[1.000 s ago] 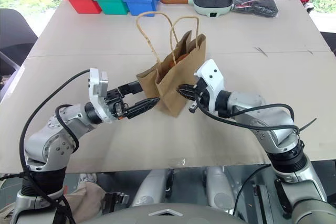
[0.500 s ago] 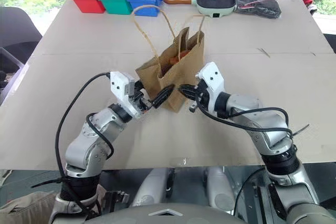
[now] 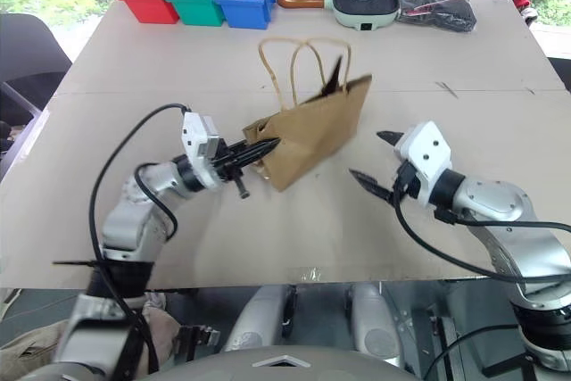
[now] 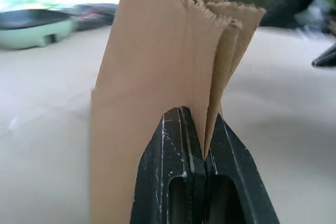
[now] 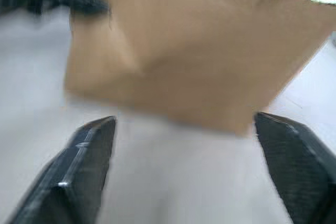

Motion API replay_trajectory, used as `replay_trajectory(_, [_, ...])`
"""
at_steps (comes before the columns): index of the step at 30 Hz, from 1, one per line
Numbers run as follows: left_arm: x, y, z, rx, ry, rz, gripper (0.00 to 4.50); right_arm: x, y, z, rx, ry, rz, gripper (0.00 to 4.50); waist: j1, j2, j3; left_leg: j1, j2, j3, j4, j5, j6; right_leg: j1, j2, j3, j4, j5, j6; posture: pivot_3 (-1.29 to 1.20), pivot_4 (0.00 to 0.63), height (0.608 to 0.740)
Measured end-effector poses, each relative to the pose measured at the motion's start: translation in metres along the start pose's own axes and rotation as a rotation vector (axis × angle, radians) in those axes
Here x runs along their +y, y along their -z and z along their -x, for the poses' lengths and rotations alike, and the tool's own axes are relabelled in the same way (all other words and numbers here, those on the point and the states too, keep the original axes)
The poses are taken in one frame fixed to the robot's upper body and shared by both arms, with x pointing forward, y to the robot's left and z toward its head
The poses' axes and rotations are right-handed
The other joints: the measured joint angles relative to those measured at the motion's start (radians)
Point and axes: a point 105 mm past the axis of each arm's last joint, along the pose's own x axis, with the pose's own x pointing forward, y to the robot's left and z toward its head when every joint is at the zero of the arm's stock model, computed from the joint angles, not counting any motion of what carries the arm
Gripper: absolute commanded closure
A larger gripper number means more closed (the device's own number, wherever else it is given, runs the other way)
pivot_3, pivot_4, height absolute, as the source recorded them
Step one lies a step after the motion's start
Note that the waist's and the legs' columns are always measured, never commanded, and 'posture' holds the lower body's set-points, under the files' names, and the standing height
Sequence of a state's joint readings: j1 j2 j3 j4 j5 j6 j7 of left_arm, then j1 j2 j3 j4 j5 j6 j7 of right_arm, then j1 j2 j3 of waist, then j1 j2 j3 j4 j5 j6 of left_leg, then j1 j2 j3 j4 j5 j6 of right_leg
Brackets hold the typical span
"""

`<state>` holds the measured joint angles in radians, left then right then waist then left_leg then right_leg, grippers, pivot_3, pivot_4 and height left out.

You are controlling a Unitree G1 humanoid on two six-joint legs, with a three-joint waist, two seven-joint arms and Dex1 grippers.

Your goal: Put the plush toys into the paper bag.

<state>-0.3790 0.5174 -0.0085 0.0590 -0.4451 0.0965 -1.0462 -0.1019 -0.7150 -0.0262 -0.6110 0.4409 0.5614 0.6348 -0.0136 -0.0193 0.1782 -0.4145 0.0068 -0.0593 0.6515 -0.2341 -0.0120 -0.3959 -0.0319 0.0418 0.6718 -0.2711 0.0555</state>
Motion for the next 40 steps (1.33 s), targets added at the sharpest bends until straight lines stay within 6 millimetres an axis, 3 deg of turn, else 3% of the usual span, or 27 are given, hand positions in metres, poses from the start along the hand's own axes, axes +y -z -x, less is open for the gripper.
replay_trajectory(5, [0.022,-0.011,0.003,0.011,0.164,-0.078,4.5,0.002,-0.012,0.018,-0.035,0.01,0.014,0.65,0.0,0.0,0.0,-0.001,0.0,-0.001,0.0,0.0,0.0,0.0,0.0,-0.001,-0.001,0.0,0.0,0.0,0.15,0.74])
replay_trajectory(11, [0.042,-0.031,0.009,0.033,0.345,-0.072,4.5,0.008,-0.005,0.053,0.048,0.006,0.009,0.65,0.0,-0.001,0.0,-0.002,0.0,-0.001,0.001,0.0,0.0,0.0,0.0,-0.001,-0.001,0.0,0.0,0.0,0.15,0.74])
replay_trajectory(12, [0.043,-0.032,0.01,0.035,0.35,-0.069,3.79,0.008,-0.005,0.055,0.053,0.009,0.011,0.61,-0.003,-0.001,0.0,-0.001,0.0,-0.001,0.001,0.0,0.0,0.0,0.0,-0.001,-0.001,0.0,0.0,0.0,0.15,0.74])
replay_trajectory(14, [0.044,-0.031,0.01,0.039,0.362,-0.056,3.13,0.005,-0.005,0.058,0.056,0.024,0.012,0.61,-0.008,-0.001,0.0,0.0,0.0,0.0,0.001,0.0,0.0,0.001,0.0,0.0,0.001,0.0,0.0,0.0,0.15,0.74])
replay_trajectory(15, [0.046,-0.026,0.01,0.048,0.36,-0.042,2.59,0.004,-0.006,0.059,0.053,0.028,0.017,0.61,-0.01,-0.001,0.0,0.0,0.0,0.0,0.001,0.0,0.0,0.0,0.001,0.0,0.001,0.0,0.0,0.0,0.15,0.74])
replay_trajectory(16, [0.046,-0.022,0.011,0.052,0.355,-0.03,2.46,0.004,-0.006,0.059,0.052,0.028,0.018,0.61,-0.01,-0.001,0.0,0.0,0.0,-0.001,0.001,0.0,0.0,0.0,0.001,0.0,0.001,0.0,0.0,0.0,0.15,0.74])
replay_trajectory(17, [0.046,-0.02,0.011,0.054,0.353,-0.024,1.83,0.004,-0.006,0.059,0.051,0.027,0.018,0.61,-0.01,-0.001,0.0,0.0,0.0,-0.001,0.001,0.0,0.0,0.0,0.001,0.0,0.001,0.0,0.0,0.0,0.15,0.74])
replay_trajectory(20, [0.048,-0.014,0.011,0.058,0.329,0.002,1.11,0.004,-0.005,0.059,0.049,0.021,0.011,0.61,-0.008,-0.001,0.0,-0.001,0.0,-0.001,0.001,0.0,0.0,0.0,0.001,0.0,0.001,0.0,0.0,0.0,0.15,0.74])
replay_trajectory(21, [0.05,-0.016,0.013,0.053,0.302,0.01,0.62,0.005,-0.006,0.059,0.047,0.016,0.009,0.61,-0.008,-0.001,0.0,-0.001,0.0,-0.001,0.001,0.0,0.0,0.0,0.0,0.0,0.001,0.0,0.0,0.0,0.15,0.74])
replay_trajectory(27, [0.053,-0.019,0.052,0.101,0.092,0.111,0.62,0.001,-0.005,0.064,0.047,0.019,-0.004,0.61,-0.023,-0.001,0.0,0.0,0.003,-0.003,0.001,0.0,0.0,0.0,0.0,0.001,0.002,0.0,0.0,0.0,0.15,0.74])
replay_trajectory(30, [0.035,-0.016,0.083,0.117,-0.044,0.23,0.62,-0.005,0.001,0.072,0.062,0.039,-0.021,0.61,-0.026,-0.001,0.0,0.0,0.005,-0.004,0.001,0.0,0.0,0.0,-0.002,0.002,0.002,0.0,0.0,0.0,0.15,0.74])
replay_trajectory(33, [0.015,-0.012,0.1,0.136,-0.135,0.313,0.62,-0.011,0.005,0.077,0.069,0.059,-0.032,0.61,-0.016,-0.001,0.0,0.001,0.005,-0.004,0.001,0.0,0.0,0.0,-0.003,0.001,0.002,0.0,0.0,0.0,0.15,0.74])
replay_trajectory(40, [-0.026,0.006,0.118,0.183,-0.267,0.407,0.62,-0.015,0.013,0.077,0.093,0.068,-0.043,0.61,0.003,-0.001,-0.001,0.002,0.004,-0.001,0.002,0.0,0.0,0.001,-0.003,0.003,0.002,0.0,0.0,0.0,0.15,0.74])
